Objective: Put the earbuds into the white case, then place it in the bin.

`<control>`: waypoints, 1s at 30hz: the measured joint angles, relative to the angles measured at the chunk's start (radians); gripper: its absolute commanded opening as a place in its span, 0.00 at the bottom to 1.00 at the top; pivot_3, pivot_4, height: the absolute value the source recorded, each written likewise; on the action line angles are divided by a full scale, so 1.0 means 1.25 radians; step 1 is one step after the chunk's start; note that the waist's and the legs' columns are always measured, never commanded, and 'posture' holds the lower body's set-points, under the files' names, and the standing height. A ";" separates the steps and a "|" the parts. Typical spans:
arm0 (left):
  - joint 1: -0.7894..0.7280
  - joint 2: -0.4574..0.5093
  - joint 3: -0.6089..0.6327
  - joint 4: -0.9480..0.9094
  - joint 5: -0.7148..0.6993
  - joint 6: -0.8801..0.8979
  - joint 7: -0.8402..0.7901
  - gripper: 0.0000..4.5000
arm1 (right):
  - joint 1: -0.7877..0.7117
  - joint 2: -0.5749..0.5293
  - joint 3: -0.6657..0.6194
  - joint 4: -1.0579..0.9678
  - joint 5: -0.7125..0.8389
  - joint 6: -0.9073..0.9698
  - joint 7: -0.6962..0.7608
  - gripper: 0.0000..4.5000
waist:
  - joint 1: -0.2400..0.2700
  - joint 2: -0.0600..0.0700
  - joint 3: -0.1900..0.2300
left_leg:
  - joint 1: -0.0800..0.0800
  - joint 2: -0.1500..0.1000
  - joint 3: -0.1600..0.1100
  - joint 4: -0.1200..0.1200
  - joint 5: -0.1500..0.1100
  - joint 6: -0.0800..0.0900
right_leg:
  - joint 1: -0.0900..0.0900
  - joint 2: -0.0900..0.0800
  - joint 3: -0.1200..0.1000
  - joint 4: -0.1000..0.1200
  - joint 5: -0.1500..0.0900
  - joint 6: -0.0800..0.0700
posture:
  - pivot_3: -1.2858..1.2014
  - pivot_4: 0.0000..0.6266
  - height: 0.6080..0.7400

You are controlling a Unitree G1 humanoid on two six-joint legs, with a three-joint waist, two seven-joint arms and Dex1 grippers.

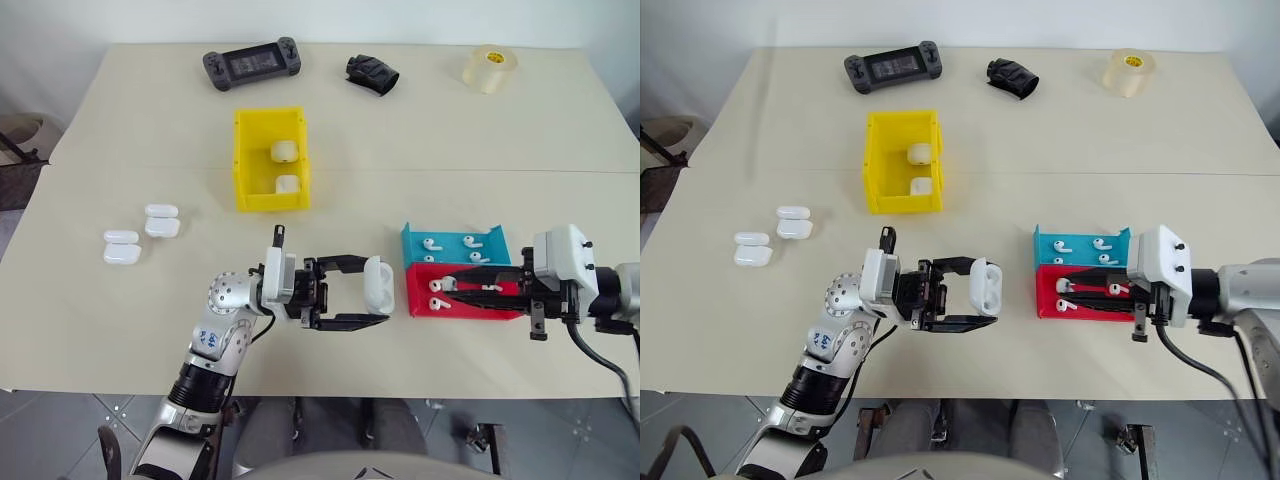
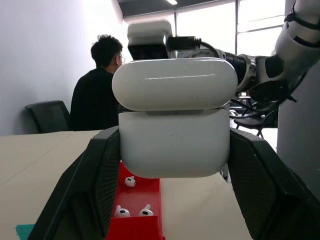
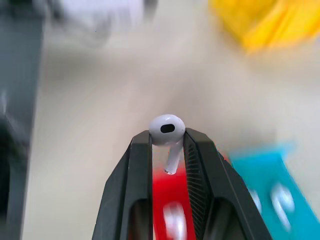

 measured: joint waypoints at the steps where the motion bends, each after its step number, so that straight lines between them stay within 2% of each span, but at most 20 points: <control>1: -0.009 -0.005 0.006 0.008 -0.001 0.000 0.000 0.62 | -0.012 0.034 0.000 -0.018 0.032 0.013 -0.036 0.11 | 0.000 0.000 0.000 | 0.000 0.000 0.000 0.000 0.000 0.000 | 0.000 0.000 0.000 0.000 0.000 0.000 | 0.52 0.24 1.00; 3: -0.026 -0.012 0.014 0.022 -0.007 0.000 -0.003 0.62 | -0.031 0.089 0.000 -0.049 0.080 0.031 -0.110 0.11 | -0.001 0.000 0.000 | 0.000 0.000 0.000 0.000 0.000 0.000 | -0.001 0.000 0.000 0.001 0.000 0.000 | 0.52 0.24 1.00; 6: -0.052 -0.022 0.033 0.051 -0.021 0.008 -0.007 0.62 | -0.056 0.232 0.021 -0.093 0.118 0.008 -0.229 0.11 | -0.002 0.000 0.000 | 0.000 0.000 0.000 0.000 0.000 0.000 | -0.001 0.000 0.000 0.002 0.000 0.000 | 0.52 0.24 1.00; 11: -0.064 -0.017 0.038 0.068 -0.029 0.018 -0.035 0.62 | -0.052 0.317 0.073 -0.123 0.116 -0.034 -0.295 0.11 | -0.001 0.000 0.000 | 0.000 -0.002 -0.001 0.000 0.000 0.000 | -0.001 0.000 0.001 0.003 0.000 0.000 | 0.52 0.24 1.00; 30: -0.121 -0.037 0.068 0.073 -0.056 0.097 -0.042 0.62 | 0.034 0.377 0.185 -0.149 0.021 -0.174 -0.322 0.11 | -0.004 0.000 0.000 | 0.000 -0.005 -0.001 -0.001 0.000 0.000 | -0.003 0.000 0.002 0.005 0.000 0.000 | 0.52 0.24 1.00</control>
